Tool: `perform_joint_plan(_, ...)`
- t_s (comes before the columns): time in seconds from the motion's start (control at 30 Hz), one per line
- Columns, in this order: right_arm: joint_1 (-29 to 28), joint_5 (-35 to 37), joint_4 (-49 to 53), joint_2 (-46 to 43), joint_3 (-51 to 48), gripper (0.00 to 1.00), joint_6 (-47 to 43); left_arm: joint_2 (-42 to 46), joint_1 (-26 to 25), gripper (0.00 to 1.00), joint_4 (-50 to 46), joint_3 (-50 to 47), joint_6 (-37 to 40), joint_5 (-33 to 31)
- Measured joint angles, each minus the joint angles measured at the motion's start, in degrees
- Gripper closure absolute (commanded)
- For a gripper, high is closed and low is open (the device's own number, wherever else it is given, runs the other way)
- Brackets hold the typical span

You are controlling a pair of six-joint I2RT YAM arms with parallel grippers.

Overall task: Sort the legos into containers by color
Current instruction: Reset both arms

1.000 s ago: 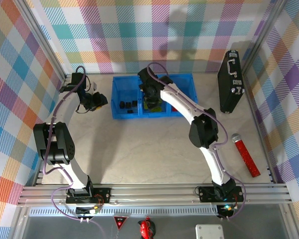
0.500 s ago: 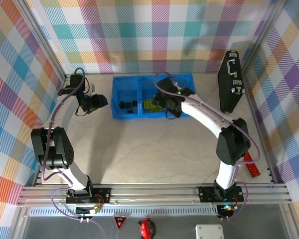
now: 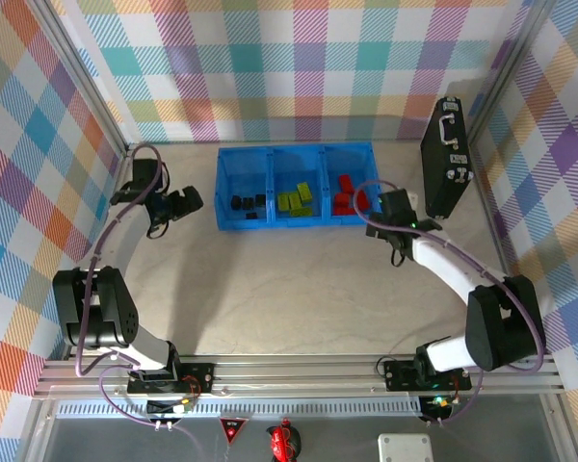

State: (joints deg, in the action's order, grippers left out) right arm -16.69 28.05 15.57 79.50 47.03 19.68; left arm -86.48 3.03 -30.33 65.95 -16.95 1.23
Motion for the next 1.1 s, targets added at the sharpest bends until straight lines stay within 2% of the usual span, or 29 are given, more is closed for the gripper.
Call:
perform_joint_plan(0.13,6.4,-0.7,-11.6,0.3,-8.5,0.01,-6.4,3.3,-0.7,0.01,11.5,-12.4,1.9,-6.0)
perform_joint_plan(0.3,12.6,-4.6,-28.4,2.9,-14.9,0.01,-10.2,4.1,-3.4,0.00,29.9,-25.8,8.9,-12.2)
perform_joint_plan(0.5,14.2,-12.5,-47.0,5.1,-20.6,0.01,-14.1,-0.7,-3.7,0.00,51.2,-33.2,12.9,-8.7)
perform_joint_plan(0.7,14.2,-17.6,-57.3,7.8,-23.8,0.01,-16.2,-3.1,-4.9,0.00,68.6,-41.3,16.2,-4.4)
perform_joint_plan(1.1,14.2,-18.2,-62.8,7.9,-24.3,0.01,-16.3,-4.0,-6.3,0.00,75.9,-42.2,18.1,-4.7)
